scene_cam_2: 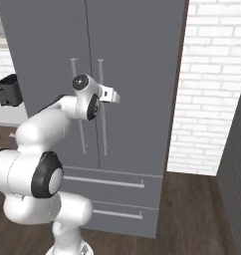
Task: Take the strawberry from the fridge and place it on top of the pancake, located on the dining counter.
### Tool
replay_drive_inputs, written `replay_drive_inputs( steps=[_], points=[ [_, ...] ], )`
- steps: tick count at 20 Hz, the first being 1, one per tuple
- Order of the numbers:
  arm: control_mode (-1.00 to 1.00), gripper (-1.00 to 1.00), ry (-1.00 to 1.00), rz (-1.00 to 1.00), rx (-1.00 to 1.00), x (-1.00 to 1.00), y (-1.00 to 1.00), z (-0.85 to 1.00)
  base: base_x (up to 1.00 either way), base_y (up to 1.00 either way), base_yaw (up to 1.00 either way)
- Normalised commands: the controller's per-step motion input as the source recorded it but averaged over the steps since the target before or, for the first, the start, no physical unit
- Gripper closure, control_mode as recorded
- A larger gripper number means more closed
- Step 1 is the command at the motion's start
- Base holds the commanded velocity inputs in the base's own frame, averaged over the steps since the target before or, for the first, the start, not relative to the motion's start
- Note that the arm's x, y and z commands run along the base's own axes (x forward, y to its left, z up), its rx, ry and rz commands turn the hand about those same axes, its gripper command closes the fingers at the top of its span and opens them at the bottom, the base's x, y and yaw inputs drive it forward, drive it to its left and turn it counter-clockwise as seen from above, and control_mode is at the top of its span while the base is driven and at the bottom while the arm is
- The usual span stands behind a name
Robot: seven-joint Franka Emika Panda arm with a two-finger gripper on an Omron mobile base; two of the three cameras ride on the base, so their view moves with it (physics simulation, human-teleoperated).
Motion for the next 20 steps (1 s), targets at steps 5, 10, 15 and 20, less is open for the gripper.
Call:
replay_drive_inputs(
  steps=[5, 10, 15, 20],
  points=[
    [-1.0, -1.0, -0.01, 0.0, 0.0, 0.56, -0.01, 0.0, 0.0, 0.0, 0.0],
    [-1.0, 1.0, -0.01, 0.0, 0.0, 0.5, -0.06, 0.0, 0.0, 0.0, 0.0],
    [-1.0, 1.0, -0.01, 0.02, 0.0, 0.15, -0.03, 0.0, 0.0, 0.0, 0.0],
    [-1.0, 1.0, 0.01, 0.0, 0.0, -0.29, -0.1, 0.0, 0.0, 0.0, 0.0]
  ],
)
